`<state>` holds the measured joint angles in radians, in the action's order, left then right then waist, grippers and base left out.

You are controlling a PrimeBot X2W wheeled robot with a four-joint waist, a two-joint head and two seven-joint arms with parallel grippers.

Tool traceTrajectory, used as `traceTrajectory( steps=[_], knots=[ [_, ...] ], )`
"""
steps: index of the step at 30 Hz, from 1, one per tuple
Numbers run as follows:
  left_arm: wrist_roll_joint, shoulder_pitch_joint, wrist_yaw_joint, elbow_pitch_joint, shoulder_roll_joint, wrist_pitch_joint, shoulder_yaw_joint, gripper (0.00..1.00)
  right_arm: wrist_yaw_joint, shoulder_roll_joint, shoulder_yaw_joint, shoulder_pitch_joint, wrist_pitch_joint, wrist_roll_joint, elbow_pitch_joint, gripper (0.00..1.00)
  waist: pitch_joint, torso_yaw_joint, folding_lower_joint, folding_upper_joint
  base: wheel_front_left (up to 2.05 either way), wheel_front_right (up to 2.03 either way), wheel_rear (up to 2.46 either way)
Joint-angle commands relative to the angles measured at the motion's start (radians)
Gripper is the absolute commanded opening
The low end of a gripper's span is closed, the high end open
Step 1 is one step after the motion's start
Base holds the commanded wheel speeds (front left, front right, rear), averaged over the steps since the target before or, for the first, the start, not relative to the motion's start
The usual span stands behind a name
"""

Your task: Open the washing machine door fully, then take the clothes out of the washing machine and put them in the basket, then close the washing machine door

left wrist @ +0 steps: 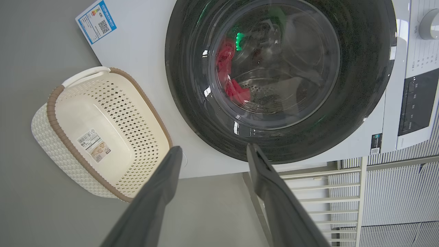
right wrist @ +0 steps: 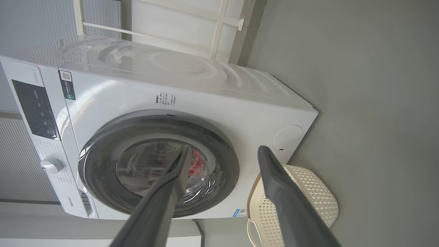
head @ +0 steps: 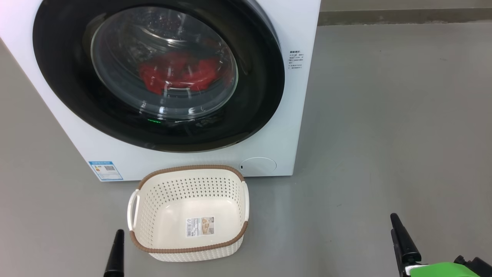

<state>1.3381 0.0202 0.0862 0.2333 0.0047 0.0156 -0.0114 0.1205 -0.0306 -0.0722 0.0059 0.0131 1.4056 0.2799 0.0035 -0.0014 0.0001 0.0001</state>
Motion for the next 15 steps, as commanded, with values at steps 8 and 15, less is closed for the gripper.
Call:
traceTrajectory(
  steps=[8, 15],
  knots=[
    [-0.191, -0.005, -0.015, -0.050, 0.032, -0.034, -0.022, 1.00, 0.004, -0.008, 0.036, 0.001, -0.036, -0.181, -0.043, 1.00, -0.002, -0.001, -0.0001, -0.0001, 0.00, 0.00, 0.00],
    [-0.322, -0.006, -0.025, -0.059, 0.047, -0.055, -0.045, 1.00, 0.004, -0.009, 0.047, -0.001, -0.056, -0.321, -0.037, 1.00, -0.005, -0.002, -0.0001, -0.0001, 0.00, 0.00, 0.00]
  ],
)
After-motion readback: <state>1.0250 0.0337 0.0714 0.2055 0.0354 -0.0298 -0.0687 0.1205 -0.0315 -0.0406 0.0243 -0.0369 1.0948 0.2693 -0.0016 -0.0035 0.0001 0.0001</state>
